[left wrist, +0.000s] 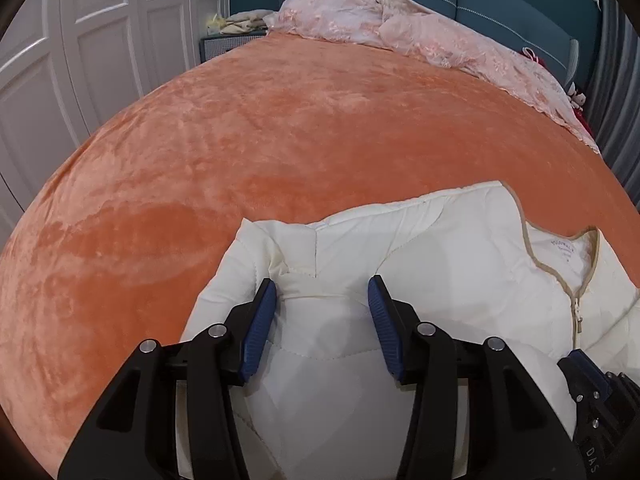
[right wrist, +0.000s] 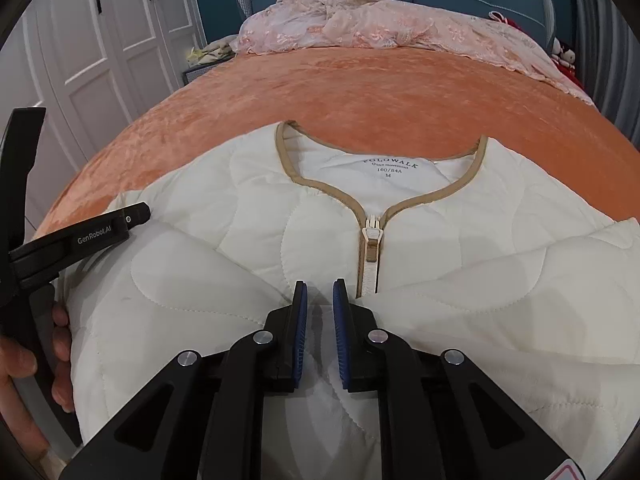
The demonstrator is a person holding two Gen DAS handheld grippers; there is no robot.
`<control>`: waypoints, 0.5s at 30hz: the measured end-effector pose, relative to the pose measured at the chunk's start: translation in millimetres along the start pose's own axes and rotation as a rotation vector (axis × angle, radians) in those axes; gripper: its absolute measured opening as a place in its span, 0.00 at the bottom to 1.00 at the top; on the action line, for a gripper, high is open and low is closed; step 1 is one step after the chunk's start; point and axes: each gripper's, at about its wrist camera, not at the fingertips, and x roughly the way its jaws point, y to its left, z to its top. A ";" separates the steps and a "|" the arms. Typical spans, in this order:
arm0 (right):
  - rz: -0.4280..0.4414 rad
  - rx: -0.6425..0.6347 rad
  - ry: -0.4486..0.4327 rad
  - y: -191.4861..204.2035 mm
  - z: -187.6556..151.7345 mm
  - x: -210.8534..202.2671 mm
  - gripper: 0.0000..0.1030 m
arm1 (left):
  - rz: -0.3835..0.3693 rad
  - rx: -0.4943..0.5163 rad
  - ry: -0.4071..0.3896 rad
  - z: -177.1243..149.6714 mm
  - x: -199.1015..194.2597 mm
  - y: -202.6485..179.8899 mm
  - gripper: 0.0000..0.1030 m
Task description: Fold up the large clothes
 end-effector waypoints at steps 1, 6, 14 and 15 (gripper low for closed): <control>0.000 -0.001 0.005 -0.4 -0.1 1.2 0.11 | -0.004 -0.007 -0.001 -0.6 1.3 1.3 0.45; 0.070 0.015 -0.007 -2.3 26.3 -11.4 0.19 | -0.008 -0.004 0.021 13.9 -8.6 0.9 0.46; 0.171 0.050 -0.008 17.5 93.7 29.2 0.55 | -0.043 -0.144 0.052 49.0 4.7 31.7 0.52; 0.160 0.054 0.011 18.7 94.6 40.7 0.55 | -0.036 -0.146 0.067 45.3 12.7 32.5 0.52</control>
